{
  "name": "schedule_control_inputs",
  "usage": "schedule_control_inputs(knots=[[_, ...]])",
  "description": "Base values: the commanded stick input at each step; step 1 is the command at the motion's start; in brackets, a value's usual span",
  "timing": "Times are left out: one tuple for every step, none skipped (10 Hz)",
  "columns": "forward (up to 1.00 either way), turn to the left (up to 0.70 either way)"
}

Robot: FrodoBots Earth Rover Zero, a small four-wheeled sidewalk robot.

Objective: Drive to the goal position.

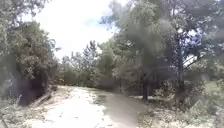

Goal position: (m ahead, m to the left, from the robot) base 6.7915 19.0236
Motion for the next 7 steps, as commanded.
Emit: schedule_control_inputs(knots=[[0.34,0.0],[0.41,0.0],[0.48,0.0],[0.55,0.0],[0.62,0.0],[0.69,0.0],[0.7,0.0]])
